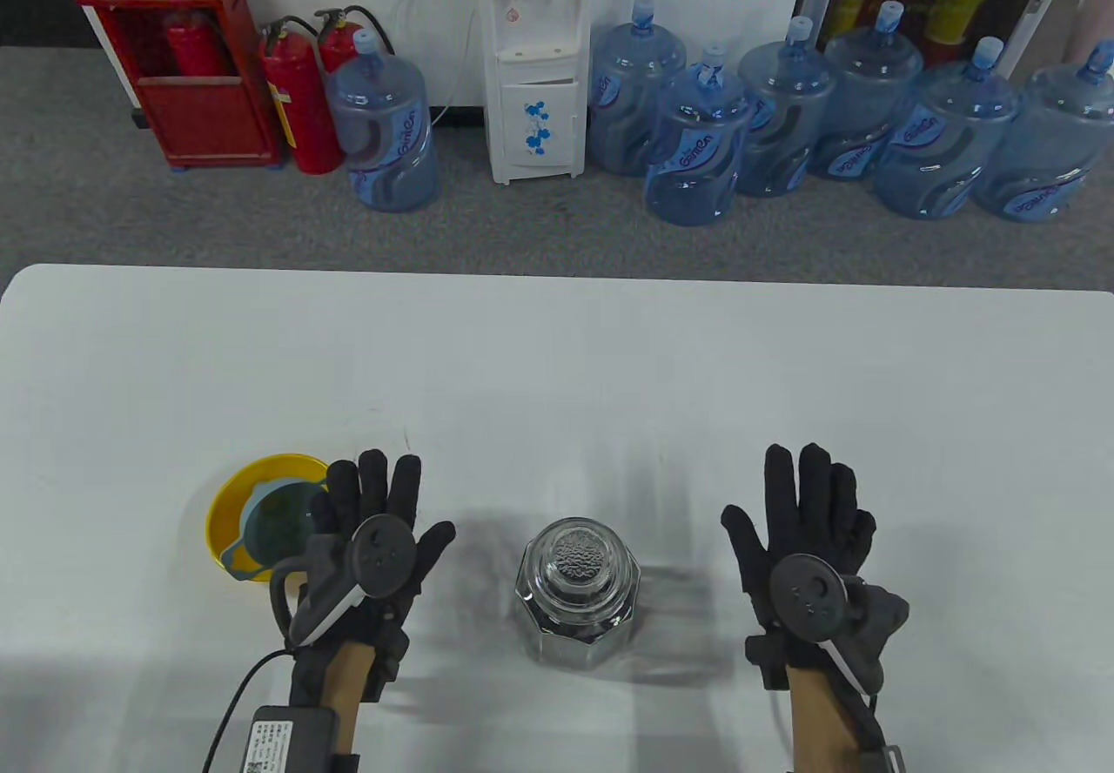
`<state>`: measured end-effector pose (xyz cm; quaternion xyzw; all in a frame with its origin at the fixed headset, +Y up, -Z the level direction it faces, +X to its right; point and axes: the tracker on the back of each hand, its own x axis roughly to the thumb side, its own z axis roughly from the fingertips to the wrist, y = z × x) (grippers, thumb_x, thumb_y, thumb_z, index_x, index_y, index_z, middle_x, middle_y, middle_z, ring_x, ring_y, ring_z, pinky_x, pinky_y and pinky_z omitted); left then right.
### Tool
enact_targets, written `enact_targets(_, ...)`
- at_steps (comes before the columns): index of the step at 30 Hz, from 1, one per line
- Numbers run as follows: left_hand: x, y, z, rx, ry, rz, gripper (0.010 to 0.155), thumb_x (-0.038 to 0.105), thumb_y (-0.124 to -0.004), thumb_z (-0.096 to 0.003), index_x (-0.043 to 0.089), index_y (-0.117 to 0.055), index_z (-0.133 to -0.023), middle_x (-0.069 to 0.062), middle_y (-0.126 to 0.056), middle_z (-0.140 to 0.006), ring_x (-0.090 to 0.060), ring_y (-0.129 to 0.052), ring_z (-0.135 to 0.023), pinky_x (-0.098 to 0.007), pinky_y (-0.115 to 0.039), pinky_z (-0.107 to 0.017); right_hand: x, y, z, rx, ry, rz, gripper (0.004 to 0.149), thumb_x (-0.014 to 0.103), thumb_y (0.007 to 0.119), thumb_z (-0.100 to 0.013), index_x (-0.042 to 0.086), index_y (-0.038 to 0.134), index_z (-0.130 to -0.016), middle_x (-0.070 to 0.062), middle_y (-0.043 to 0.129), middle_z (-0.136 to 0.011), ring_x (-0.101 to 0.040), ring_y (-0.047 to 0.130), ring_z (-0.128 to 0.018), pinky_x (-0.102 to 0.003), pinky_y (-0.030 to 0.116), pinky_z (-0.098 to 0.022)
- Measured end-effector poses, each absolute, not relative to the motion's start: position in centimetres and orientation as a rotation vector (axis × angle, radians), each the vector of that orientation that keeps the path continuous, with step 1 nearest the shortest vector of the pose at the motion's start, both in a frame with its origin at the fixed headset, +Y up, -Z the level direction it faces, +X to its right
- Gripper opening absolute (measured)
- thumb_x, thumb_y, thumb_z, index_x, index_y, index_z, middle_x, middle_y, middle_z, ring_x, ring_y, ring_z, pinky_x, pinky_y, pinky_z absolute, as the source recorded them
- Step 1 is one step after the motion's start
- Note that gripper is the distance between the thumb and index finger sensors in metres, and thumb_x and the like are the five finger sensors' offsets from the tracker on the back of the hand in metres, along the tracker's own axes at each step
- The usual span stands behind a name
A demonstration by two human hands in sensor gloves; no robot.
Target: Transfer coffee beans through funnel into glass jar
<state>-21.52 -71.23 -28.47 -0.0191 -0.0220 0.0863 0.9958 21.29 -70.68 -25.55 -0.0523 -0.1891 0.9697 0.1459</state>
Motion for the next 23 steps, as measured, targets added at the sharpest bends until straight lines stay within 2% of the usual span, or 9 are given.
enact_targets(23,-21.43,-71.47,-28.53,-0.052,-0.029,0.14,0.078,0.069,-0.04,-0.0496,0.035,-0.019,-0.117,-0.009,-0.011,-0.124,-0.041,-0.006,-0.112,-0.056,-0.018,-0.078,20.94,-71.41,-25.76,-0.126,-0.468,2.797,0.075,0.067,0.055,-0.064,0.03,0.032,-0.125,-0.015,0.024,-0.13,-0.047,0.028,-0.116,-0.073,0.034,-0.075)
